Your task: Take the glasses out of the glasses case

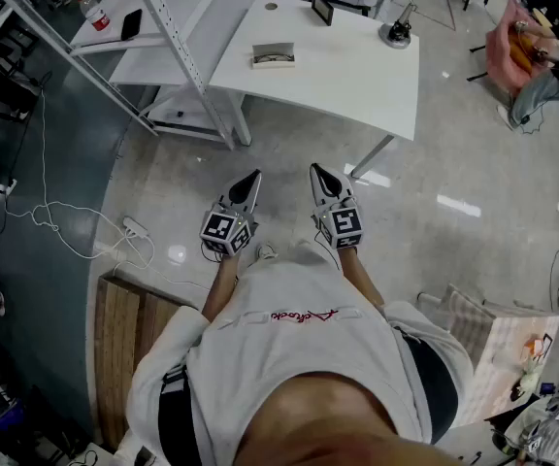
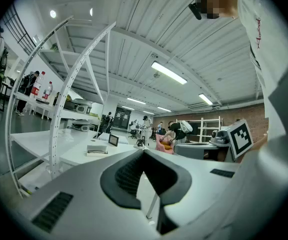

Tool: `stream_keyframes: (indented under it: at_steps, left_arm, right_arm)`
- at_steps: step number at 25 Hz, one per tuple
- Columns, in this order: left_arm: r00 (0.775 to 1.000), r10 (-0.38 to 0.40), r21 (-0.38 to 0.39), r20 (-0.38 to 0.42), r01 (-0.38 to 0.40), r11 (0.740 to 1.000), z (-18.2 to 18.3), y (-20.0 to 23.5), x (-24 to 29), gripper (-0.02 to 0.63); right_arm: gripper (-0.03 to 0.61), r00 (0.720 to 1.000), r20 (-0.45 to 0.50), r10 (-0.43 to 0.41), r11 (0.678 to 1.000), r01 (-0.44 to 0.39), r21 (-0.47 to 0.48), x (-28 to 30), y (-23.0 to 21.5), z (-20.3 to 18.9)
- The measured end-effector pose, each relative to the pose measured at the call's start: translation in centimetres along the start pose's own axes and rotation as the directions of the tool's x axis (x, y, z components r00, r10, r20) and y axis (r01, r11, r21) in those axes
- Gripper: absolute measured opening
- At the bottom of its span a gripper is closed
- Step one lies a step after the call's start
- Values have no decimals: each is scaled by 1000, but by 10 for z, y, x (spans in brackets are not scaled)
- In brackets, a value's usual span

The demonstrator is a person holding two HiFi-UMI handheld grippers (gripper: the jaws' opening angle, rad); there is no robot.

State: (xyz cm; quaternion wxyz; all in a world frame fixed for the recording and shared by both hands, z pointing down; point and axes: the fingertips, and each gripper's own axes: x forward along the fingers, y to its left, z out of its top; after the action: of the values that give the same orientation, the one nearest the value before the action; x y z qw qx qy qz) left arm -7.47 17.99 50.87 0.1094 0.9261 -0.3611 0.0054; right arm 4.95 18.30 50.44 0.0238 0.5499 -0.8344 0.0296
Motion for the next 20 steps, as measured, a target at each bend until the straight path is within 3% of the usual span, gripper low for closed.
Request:
stream_keyframes:
  at_steps: [20]
  left_arm:
    - [1000,19,-10,-9,-20,1000,-10,-24,-4,0]
  right_arm:
    - [18,1000,7,27,999,-28,22,-24,-5,-6]
